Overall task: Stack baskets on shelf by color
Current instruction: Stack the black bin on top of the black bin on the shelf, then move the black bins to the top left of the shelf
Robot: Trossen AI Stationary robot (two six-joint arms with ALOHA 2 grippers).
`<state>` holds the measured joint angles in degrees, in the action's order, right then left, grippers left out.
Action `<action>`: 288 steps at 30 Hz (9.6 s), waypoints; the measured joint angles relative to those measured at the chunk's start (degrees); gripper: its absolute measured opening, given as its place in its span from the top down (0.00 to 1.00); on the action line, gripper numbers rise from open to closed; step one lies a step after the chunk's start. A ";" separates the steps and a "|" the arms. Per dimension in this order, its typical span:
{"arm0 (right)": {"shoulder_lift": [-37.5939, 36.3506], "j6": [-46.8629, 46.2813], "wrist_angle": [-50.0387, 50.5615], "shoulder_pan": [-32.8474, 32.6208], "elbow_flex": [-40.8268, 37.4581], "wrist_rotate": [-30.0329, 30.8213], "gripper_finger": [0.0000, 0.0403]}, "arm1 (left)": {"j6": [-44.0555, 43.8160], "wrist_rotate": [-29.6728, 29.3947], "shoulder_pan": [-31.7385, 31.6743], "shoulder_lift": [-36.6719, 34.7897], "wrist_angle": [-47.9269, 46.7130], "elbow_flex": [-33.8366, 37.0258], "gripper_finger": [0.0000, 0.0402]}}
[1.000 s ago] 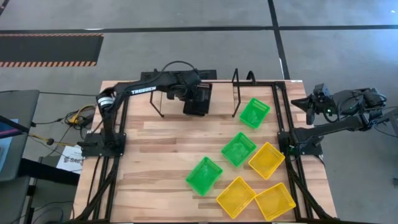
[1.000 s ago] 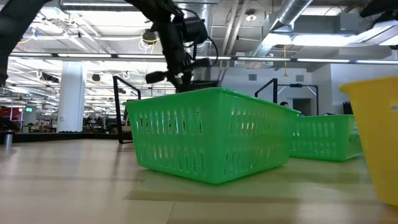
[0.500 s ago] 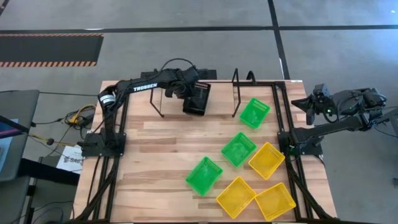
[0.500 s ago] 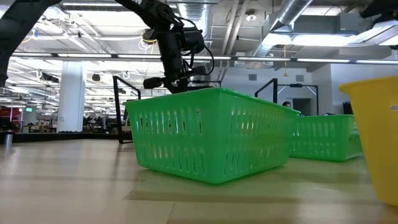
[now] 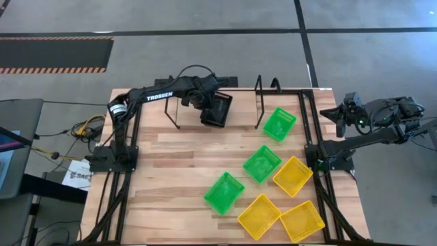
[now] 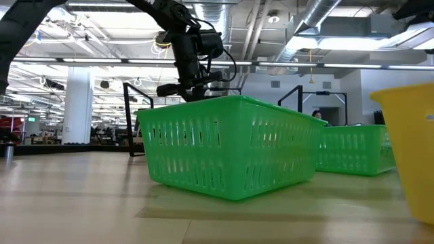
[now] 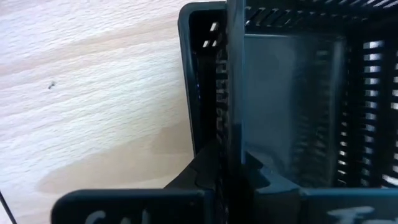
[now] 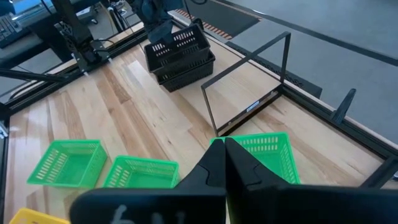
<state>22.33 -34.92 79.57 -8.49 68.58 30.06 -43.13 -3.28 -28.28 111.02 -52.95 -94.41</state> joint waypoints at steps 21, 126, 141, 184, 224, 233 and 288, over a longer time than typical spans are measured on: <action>0.00 0.48 0.08 0.00 0.00 -3.04 0.98 | 2.23 -2.24 -0.37 -0.10 -3.53 -14.63 0.76; 0.00 -2.75 0.07 0.00 0.00 -1.60 0.98 | 13.53 -10.90 11.50 15.80 -7.25 -37.31 1.00; 0.00 -2.09 0.14 0.00 0.00 -1.64 0.98 | 11.92 -5.90 14.01 16.73 -10.39 -37.32 1.00; -0.01 -2.67 0.13 -0.02 0.02 -1.53 0.98 | 17.96 -12.76 9.93 25.92 -12.59 -37.29 1.00; -0.01 -3.67 0.13 -0.02 0.00 -1.57 0.98 | 16.56 -19.46 6.76 20.20 -14.90 -40.54 1.00; 0.00 -3.67 0.12 0.00 0.00 -1.57 0.98 | 17.12 -18.84 4.06 19.98 -19.86 -40.48 1.00; 0.00 -3.58 0.13 -0.02 0.00 -1.60 0.98 | 18.70 -11.65 11.86 17.97 -17.47 -39.58 1.00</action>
<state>22.33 -38.50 79.70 -8.51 68.58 28.47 -24.43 -14.94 -16.42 128.99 -70.42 -133.99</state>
